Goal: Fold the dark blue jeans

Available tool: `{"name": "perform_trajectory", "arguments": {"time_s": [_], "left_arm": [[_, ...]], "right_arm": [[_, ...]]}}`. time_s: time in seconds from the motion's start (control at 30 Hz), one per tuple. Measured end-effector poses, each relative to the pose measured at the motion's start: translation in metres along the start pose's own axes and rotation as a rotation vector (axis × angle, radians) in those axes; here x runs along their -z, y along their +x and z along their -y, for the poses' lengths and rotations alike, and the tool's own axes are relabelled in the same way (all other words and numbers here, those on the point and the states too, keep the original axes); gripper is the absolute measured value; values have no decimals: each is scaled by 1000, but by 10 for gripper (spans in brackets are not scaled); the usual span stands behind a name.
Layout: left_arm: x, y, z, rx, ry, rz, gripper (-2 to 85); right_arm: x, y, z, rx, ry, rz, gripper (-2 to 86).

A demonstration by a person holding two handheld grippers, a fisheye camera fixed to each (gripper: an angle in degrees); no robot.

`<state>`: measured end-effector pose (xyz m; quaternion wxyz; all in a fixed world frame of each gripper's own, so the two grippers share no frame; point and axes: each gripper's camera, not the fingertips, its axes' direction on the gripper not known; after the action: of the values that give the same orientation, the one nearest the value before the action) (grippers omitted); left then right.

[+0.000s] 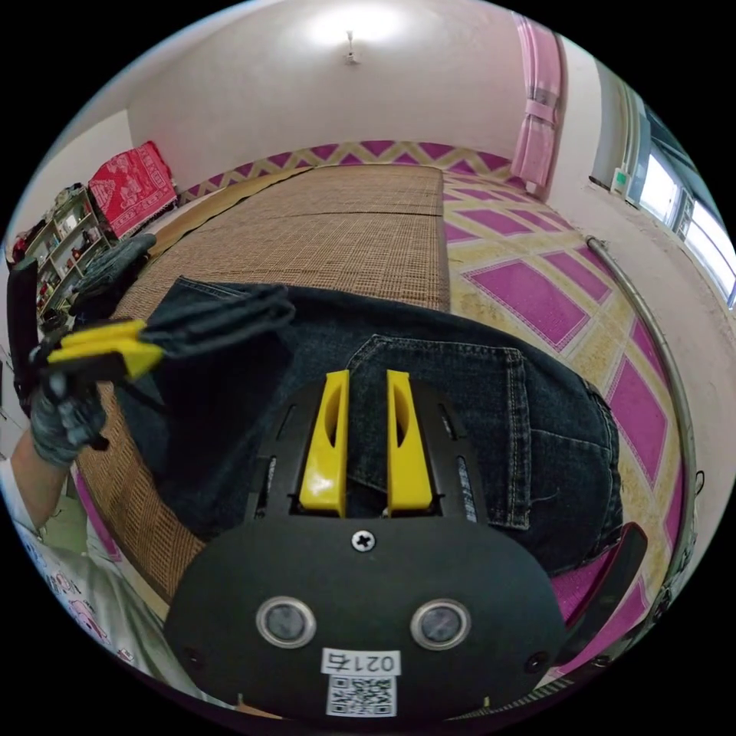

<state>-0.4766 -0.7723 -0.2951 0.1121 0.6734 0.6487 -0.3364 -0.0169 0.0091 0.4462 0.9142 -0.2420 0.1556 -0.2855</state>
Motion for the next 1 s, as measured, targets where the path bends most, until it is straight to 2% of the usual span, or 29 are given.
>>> {"name": "perform_trajectory", "arguments": {"time_s": [0.13, 0.3, 0.4, 0.5, 0.6, 0.7, 0.73, 0.8, 0.83, 0.9, 1.0], "left_arm": [[117, -48, -12, 34, 143, 81, -7], [290, -132, -70, 157, 250, 380, -9], [344, -193, -117, 329, 261, 573, -9], [344, -264, -158, 514, 148, 539, -9], [324, -302, -179, 570, 21, 565, -8], [329, -309, -173, 600, -46, 618, -5], [334, -306, -170, 603, -43, 649, -5], [354, -275, -152, 495, 92, 841, -6], [355, -268, -146, 448, 115, 846, -5], [341, -255, -115, 270, 89, 672, 6], [301, -257, -79, 129, -31, 486, 54]], "right_arm": [[3, 0, 2, -21, 7, 14, 78], [6, 0, 6, -47, 11, 41, 76], [6, -3, 10, -50, 0, 37, 76], [6, -7, 17, -50, -20, 38, 78], [12, -13, 27, -20, -32, 42, 83], [39, -19, 36, 83, 36, -7, 84], [48, -18, 40, 132, 56, -33, 85], [52, -10, 51, 195, 32, -82, 89], [51, -3, 59, 237, 7, -118, 93], [44, 6, 71, 311, -22, -156, 101], [27, 18, 93, 434, -85, -166, 113]]}}
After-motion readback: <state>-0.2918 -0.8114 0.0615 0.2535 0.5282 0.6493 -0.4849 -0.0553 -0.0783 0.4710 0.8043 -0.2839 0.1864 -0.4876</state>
